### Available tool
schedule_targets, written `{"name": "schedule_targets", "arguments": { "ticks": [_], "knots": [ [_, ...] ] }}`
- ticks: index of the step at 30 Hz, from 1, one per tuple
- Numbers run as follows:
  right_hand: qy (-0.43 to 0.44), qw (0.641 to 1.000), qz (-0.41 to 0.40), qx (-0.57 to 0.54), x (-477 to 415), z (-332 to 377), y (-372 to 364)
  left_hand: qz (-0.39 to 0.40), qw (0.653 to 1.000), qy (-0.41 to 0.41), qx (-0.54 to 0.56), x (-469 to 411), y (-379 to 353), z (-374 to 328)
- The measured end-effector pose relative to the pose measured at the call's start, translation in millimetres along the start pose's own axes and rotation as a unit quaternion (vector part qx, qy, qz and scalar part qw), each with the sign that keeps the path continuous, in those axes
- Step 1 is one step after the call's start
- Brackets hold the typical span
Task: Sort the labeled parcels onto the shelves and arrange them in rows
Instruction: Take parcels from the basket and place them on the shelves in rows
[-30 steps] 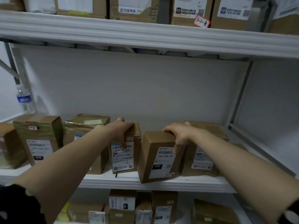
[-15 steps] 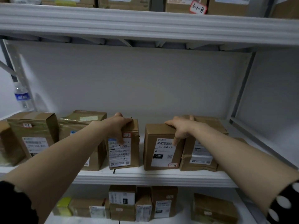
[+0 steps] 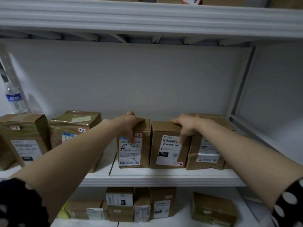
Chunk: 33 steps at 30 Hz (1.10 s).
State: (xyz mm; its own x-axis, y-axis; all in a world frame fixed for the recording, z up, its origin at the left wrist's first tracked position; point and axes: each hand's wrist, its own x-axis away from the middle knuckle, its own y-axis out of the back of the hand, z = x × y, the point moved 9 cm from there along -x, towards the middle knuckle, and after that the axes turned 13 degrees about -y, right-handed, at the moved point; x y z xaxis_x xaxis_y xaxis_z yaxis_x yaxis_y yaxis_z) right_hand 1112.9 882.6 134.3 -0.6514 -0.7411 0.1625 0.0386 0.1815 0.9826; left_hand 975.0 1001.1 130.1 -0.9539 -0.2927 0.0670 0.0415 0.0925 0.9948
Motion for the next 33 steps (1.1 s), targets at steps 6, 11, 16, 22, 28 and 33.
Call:
{"name": "schedule_targets", "arguments": {
  "ticks": [6,11,16,22,28,33],
  "knots": [
    [-0.007,1.0,-0.004,0.016,-1.1,-12.3,-0.5,0.008,1.0,-0.011,0.006,-10.8,0.4,-9.3],
    [-0.001,0.999,-0.014,0.051,1.2,-13.6,-1.6,0.018,1.0,-0.002,0.008,-11.8,-2.4,-7.2],
    [-0.003,0.997,-0.036,0.062,4.9,-10.1,-2.2,0.023,1.0,0.006,0.013,-6.1,-4.7,-8.6],
    [0.006,0.995,-0.058,0.076,9.3,-4.6,-3.5,0.026,0.999,0.035,-0.009,3.4,-4.9,-13.0],
    [0.06,0.98,-0.187,0.014,34.0,8.3,11.2,-0.064,0.996,0.041,-0.038,23.0,8.0,-34.5],
    [0.152,0.939,-0.308,-0.03,77.0,22.3,13.4,-0.182,0.982,-0.018,-0.044,36.3,30.1,-65.2]
  ]
}}
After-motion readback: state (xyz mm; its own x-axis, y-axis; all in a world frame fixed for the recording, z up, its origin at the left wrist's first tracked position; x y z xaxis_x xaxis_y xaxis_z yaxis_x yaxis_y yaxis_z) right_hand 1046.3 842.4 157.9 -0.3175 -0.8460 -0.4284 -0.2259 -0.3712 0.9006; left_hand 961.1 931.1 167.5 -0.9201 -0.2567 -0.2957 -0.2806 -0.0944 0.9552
